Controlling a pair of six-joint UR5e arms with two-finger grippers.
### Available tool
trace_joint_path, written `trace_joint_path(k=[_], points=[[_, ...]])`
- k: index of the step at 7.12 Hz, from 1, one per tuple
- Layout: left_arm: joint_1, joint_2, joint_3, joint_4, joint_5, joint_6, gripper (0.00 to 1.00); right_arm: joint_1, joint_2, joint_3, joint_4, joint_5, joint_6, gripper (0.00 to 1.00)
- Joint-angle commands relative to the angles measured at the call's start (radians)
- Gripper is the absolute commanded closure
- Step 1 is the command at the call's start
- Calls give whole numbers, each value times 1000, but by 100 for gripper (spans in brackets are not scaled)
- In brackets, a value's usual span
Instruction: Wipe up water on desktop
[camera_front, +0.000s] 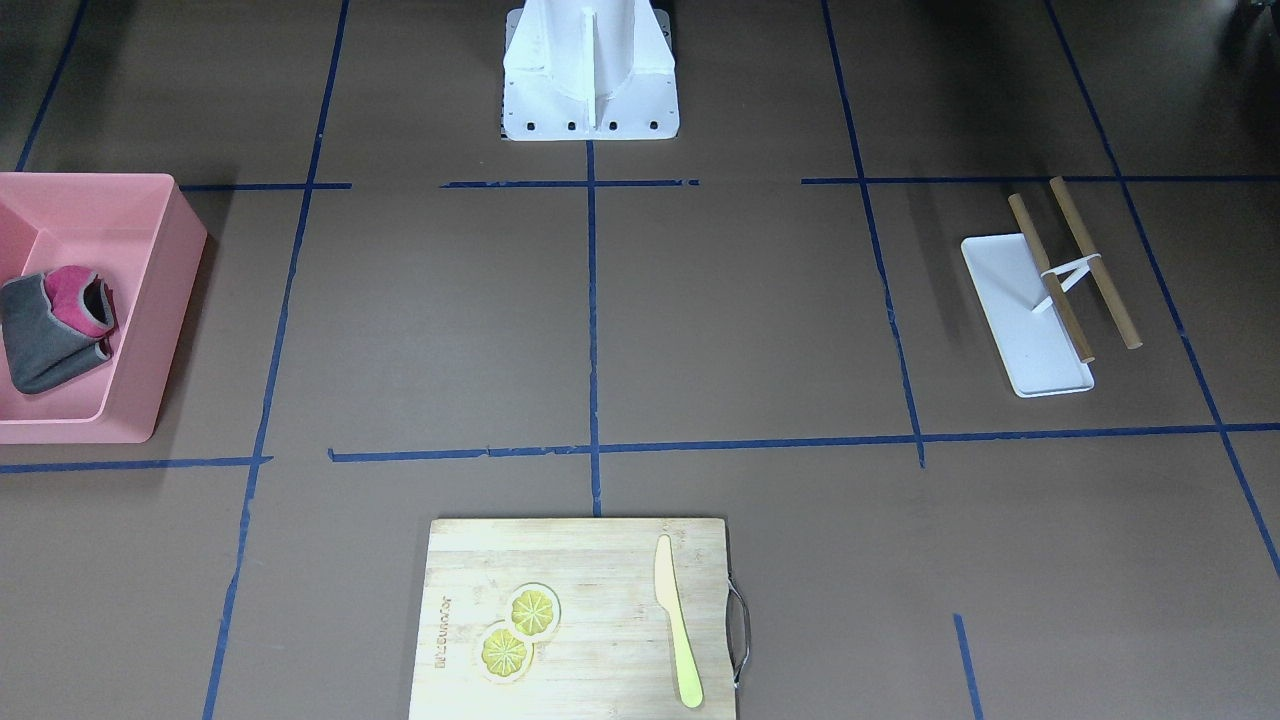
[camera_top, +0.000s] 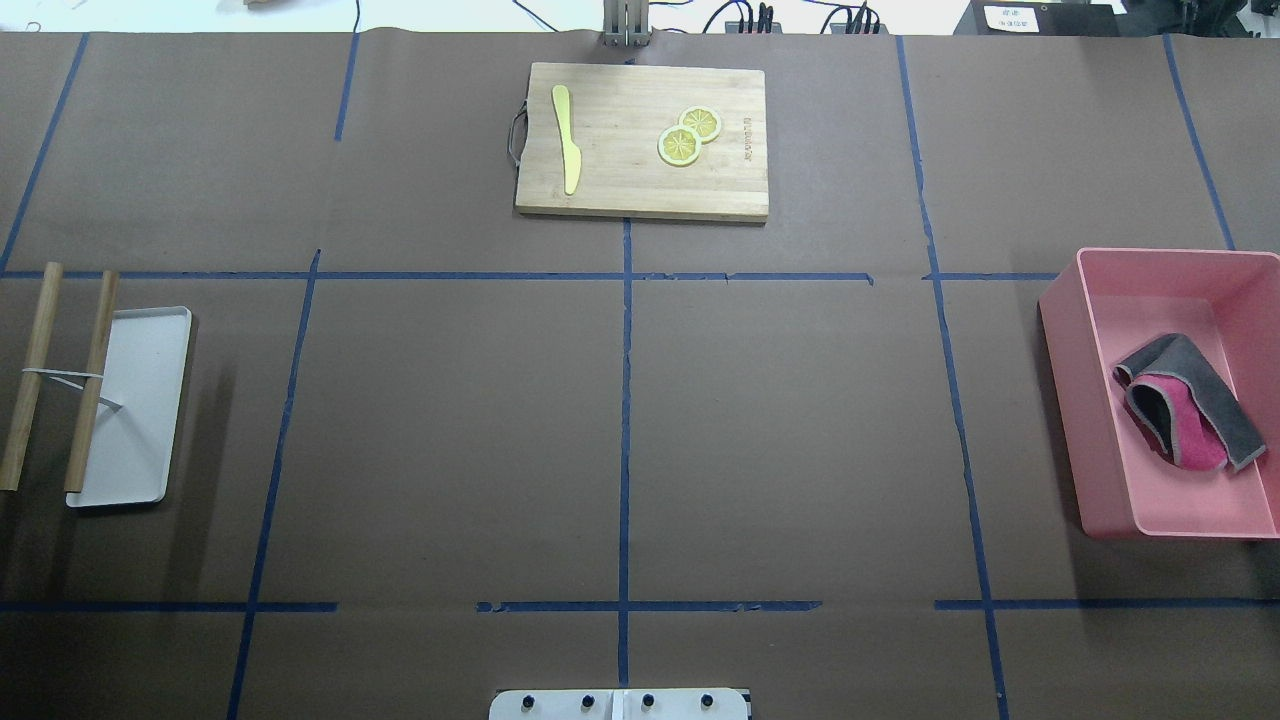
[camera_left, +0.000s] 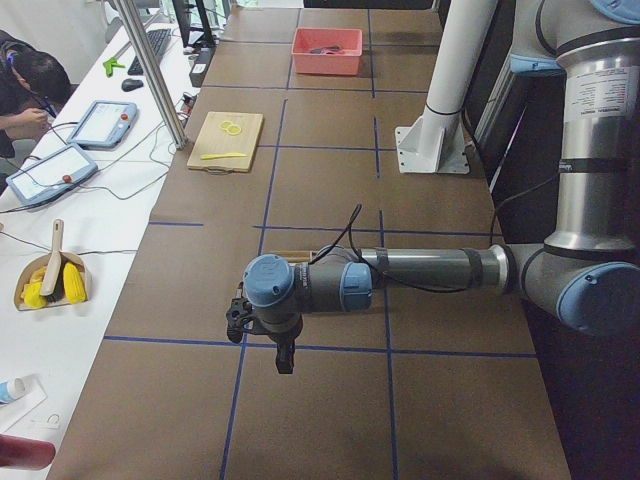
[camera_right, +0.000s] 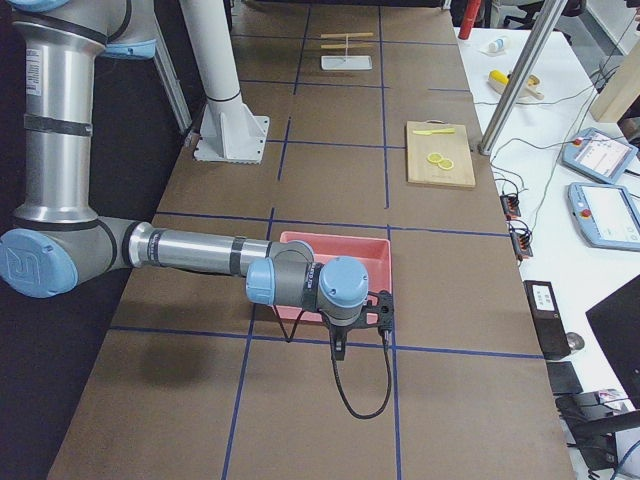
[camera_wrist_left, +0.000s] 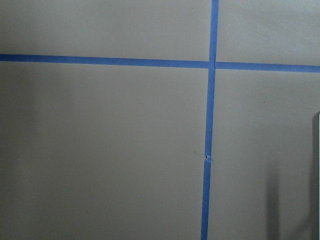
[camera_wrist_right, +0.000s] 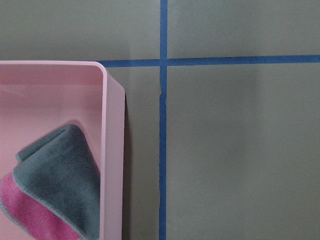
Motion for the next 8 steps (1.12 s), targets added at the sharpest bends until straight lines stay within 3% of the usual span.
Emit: trace_joint_path(k=[1,8], points=[[-8,-4,-3,2,4,-1,0,0,0,0,0,0,0,0],[-8,-8,-4,4,5,-2,0,28,18,1,3,-5,39,0]])
